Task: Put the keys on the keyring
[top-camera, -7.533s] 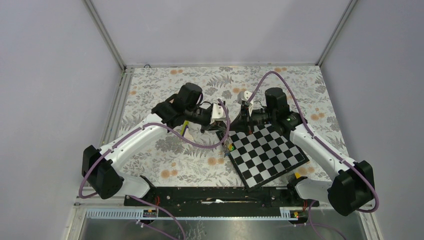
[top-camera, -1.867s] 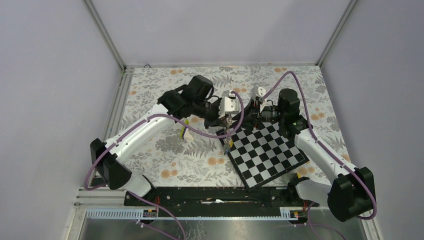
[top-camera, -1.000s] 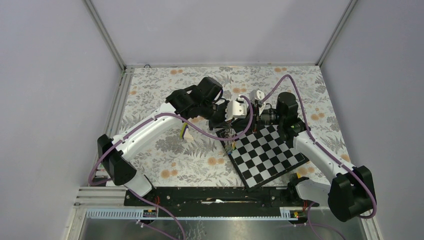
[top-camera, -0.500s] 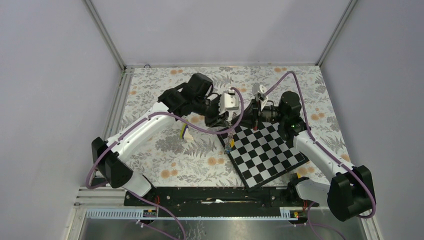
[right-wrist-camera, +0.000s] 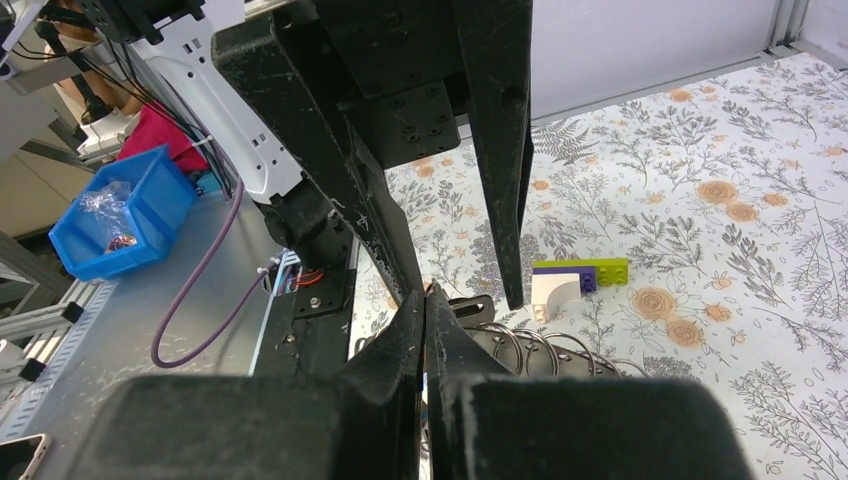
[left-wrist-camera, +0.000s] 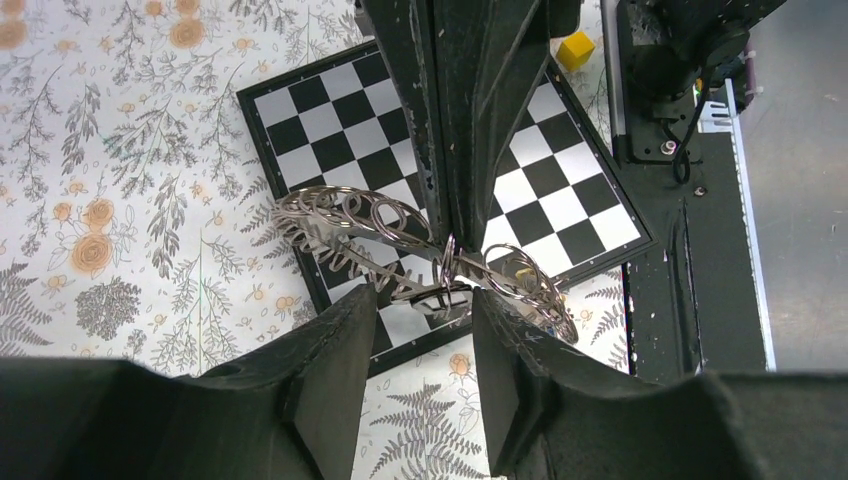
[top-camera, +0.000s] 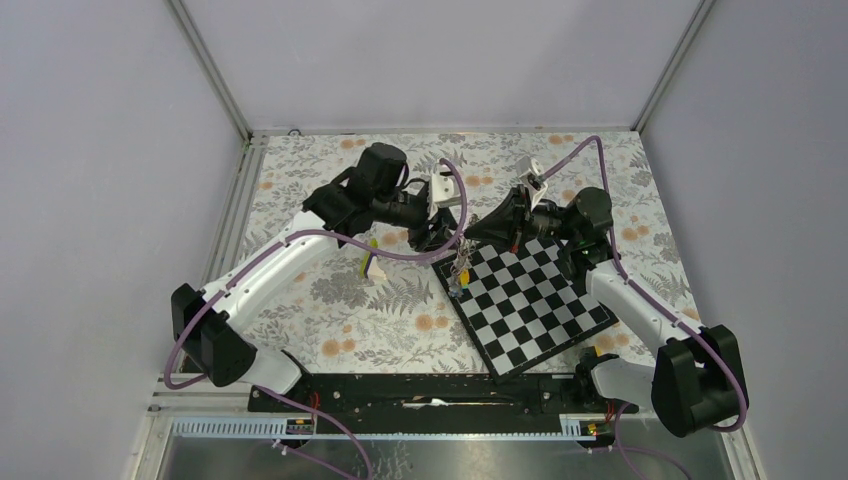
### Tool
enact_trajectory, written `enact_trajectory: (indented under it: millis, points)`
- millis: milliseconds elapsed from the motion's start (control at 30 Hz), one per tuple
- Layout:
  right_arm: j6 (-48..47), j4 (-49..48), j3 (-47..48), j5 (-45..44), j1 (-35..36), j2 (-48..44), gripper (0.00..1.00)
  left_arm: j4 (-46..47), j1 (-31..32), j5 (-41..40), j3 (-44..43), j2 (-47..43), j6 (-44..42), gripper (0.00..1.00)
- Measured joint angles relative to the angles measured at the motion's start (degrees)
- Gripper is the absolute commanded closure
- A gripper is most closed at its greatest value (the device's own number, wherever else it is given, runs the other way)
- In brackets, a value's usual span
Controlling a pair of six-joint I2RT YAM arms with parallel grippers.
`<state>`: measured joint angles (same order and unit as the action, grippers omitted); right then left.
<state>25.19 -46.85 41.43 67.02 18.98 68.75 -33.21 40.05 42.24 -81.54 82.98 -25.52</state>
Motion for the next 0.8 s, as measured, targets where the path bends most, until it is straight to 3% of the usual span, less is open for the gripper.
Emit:
enact_trajectory:
  millis: [133,467,667,800]
  points:
    - [0.35,-0.28,-0.42,-0.02,-0.15,0.0,1.0,1.49,-0.2,0.9,0.44,-0.2,0.74,0.63]
    - [0.37,-0.17,-0.92,-0.13,-0.74,0.0,1.0,2.58,-0.22,2.05,1.81,-0.85,0.68,1.0]
    - [0.68,-0.22,-0.92,-0.81,-0.83,0.04,1.0,2.99,-0.22,2.8,2.51,-1.25,-0.57,1.0]
    - [1.25,-0.39,-0.92,-1.92,-0.85,0.72,1.0,2.91,0.24,1.79,2.51,-1.22,-1.31,0.91]
